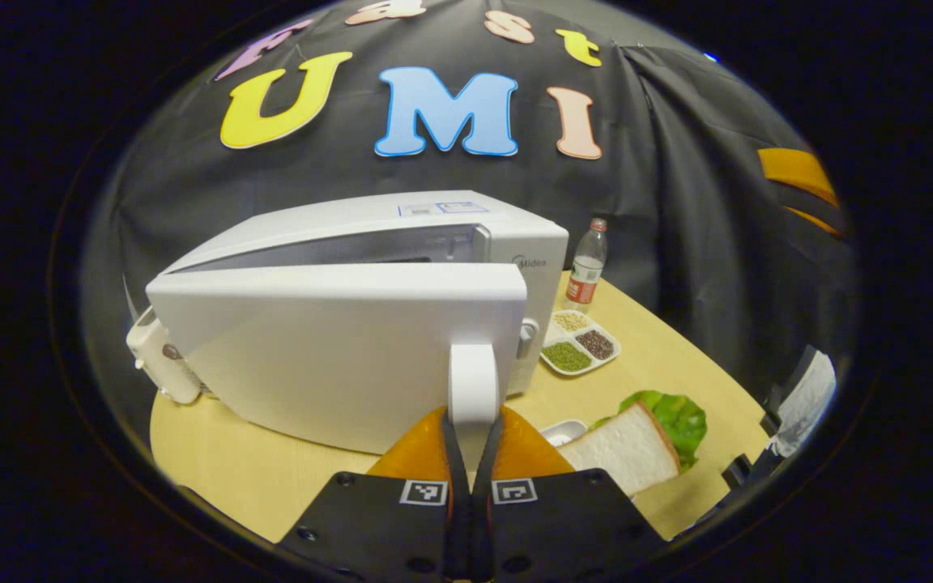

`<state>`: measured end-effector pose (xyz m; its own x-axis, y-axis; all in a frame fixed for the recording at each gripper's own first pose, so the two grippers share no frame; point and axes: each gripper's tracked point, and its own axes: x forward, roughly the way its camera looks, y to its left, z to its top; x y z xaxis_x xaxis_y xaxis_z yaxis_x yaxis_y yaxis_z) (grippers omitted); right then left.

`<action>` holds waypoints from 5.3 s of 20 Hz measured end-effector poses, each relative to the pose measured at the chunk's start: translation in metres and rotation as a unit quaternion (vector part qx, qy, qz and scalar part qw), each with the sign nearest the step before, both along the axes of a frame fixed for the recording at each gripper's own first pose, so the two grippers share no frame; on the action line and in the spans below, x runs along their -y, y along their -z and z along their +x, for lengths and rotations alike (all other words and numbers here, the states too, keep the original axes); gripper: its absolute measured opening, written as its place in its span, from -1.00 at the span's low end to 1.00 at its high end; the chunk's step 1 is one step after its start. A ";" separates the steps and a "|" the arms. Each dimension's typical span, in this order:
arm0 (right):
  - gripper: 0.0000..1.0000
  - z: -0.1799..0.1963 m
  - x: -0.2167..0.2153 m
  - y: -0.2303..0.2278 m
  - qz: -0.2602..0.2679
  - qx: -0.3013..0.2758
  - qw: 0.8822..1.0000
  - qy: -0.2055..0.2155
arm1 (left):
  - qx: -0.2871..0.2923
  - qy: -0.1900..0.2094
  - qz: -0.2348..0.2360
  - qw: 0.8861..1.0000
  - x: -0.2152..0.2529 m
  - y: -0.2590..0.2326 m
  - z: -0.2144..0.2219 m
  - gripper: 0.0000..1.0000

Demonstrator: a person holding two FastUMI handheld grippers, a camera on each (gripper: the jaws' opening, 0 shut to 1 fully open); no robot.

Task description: Open the microwave oven with the left hand, put the food in, and close the microwave oven.

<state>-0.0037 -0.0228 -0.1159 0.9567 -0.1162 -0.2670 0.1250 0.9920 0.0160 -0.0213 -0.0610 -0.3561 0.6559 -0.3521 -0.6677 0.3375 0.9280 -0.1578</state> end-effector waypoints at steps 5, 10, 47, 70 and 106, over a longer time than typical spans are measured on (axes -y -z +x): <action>0.96 -0.010 -0.040 0.002 -0.004 -0.004 1.000 -0.030 | -0.006 0.036 -0.015 0.999 -0.039 -0.012 -0.058 -0.87; 0.96 -0.019 -0.086 0.008 0.003 -0.009 0.998 -0.056 | -0.018 0.056 -0.006 0.998 -0.102 -0.021 -0.116 -0.77; 0.97 -0.039 -0.047 0.175 0.049 -0.278 0.959 -0.019 | 0.142 -0.216 0.057 0.964 -0.424 -0.209 -0.152 -0.08; -0.42 -0.042 -0.072 0.249 0.312 -0.361 0.877 -0.055 | 0.309 -0.168 -0.027 0.936 -0.198 -0.338 -0.019 0.97; -0.41 0.239 -0.337 0.289 0.613 -0.050 0.762 0.204 | 0.235 -0.265 0.041 0.934 -0.416 -0.279 -0.103 0.97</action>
<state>0.2349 0.3147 -0.4052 0.8752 -0.0030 -0.4837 0.4806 0.1187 0.8689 -0.1242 0.3555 -0.0775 0.9508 0.1457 -0.2734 -0.1595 0.9868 -0.0287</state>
